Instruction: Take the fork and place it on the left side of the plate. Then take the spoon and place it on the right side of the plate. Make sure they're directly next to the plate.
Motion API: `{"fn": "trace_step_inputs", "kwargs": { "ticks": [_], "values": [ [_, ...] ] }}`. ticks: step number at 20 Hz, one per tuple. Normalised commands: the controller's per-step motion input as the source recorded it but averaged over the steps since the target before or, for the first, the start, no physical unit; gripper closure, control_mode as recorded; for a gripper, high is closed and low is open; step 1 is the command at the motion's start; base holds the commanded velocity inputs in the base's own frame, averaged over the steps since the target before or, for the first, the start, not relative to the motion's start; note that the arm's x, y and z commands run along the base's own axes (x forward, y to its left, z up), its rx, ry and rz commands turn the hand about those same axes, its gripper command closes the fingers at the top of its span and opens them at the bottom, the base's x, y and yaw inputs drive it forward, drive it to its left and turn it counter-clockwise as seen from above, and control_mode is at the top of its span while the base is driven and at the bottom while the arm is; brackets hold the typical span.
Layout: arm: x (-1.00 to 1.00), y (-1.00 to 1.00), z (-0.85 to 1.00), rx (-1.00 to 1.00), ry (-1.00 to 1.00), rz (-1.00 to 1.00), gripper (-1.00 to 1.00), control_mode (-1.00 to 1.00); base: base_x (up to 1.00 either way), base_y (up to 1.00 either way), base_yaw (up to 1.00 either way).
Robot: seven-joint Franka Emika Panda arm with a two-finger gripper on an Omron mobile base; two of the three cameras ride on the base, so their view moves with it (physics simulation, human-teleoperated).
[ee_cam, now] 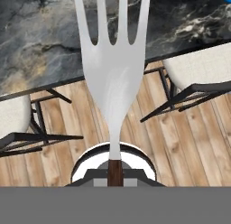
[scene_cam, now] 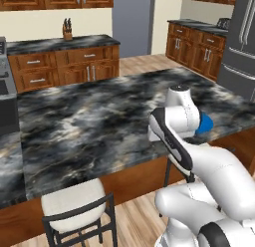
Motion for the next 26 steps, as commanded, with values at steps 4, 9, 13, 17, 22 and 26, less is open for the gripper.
{"fn": "trace_step_inputs", "kwargs": {
  "ticks": [4, 9, 13, 17, 22, 26],
  "values": [
    [1.0, -0.62, 0.01, 0.03, 0.08, 0.04, 1.0, -1.0, 0.0, 0.0, 0.0],
    [0.99, -0.74, 0.01, 0.04, 0.14, 0.06, 1.0, -1.0, 0.0, 0.0, 0.0],
    [0.83, -0.47, -0.06, 0.0, 0.02, 0.05, 1.0, -1.0, 0.0, 0.0, 0.0],
    [0.68, -0.04, -0.17, 0.0, 0.0, 0.02, 1.0, -1.0, 0.0, 0.0, 0.0],
    [0.51, 0.02, -0.47, 0.0, 0.0, 0.0, 1.0, -1.0, 0.0, 0.0, 0.0],
    [0.4, 0.0, -0.67, -0.01, 0.0, 0.0, 1.0, -1.0, 0.0, 0.0, 0.0]
  ]
}}
